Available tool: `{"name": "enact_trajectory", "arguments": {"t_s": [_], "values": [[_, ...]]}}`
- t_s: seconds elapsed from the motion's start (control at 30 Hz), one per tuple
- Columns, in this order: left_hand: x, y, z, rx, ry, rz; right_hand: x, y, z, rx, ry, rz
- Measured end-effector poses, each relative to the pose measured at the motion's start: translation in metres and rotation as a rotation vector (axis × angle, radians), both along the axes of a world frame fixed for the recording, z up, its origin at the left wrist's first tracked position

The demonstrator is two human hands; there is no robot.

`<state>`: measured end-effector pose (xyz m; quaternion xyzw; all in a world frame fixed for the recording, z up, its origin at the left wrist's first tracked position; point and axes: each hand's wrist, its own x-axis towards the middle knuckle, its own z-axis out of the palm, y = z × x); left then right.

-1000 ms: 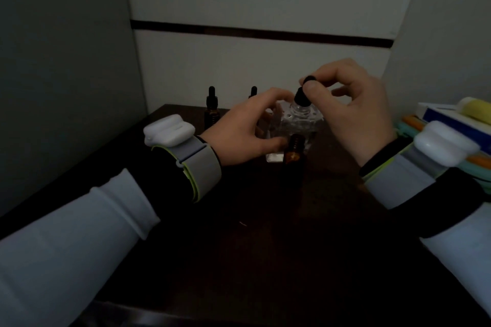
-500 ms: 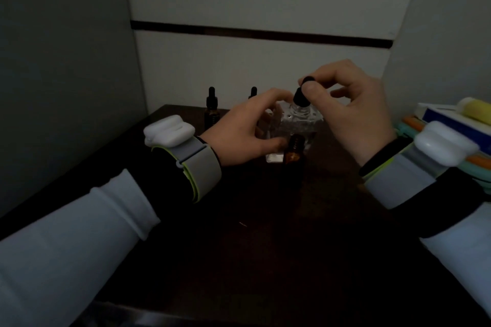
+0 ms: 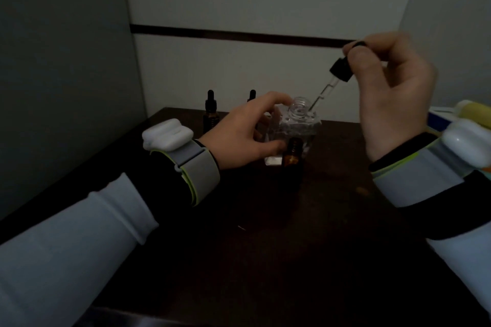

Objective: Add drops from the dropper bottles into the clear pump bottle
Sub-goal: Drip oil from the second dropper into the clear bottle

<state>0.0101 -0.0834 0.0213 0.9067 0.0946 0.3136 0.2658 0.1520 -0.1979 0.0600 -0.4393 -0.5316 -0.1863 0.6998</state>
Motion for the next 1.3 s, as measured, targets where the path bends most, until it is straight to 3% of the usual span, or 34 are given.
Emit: {"name": "enact_trajectory", "arguments": {"t_s": [0.57, 1.17, 1.3], "values": [[0.002, 0.003, -0.001, 0.009, 0.008, 0.004, -0.002, 0.012, -0.017, -0.238, -0.181, -0.017], [0.002, 0.002, -0.001, 0.015, 0.0, 0.011, -0.002, 0.01, -0.017, -0.252, -0.248, -0.011], [0.001, 0.002, -0.001, 0.004, 0.002, 0.003, 0.0, 0.007, -0.01, -0.128, -0.116, -0.016]]}}
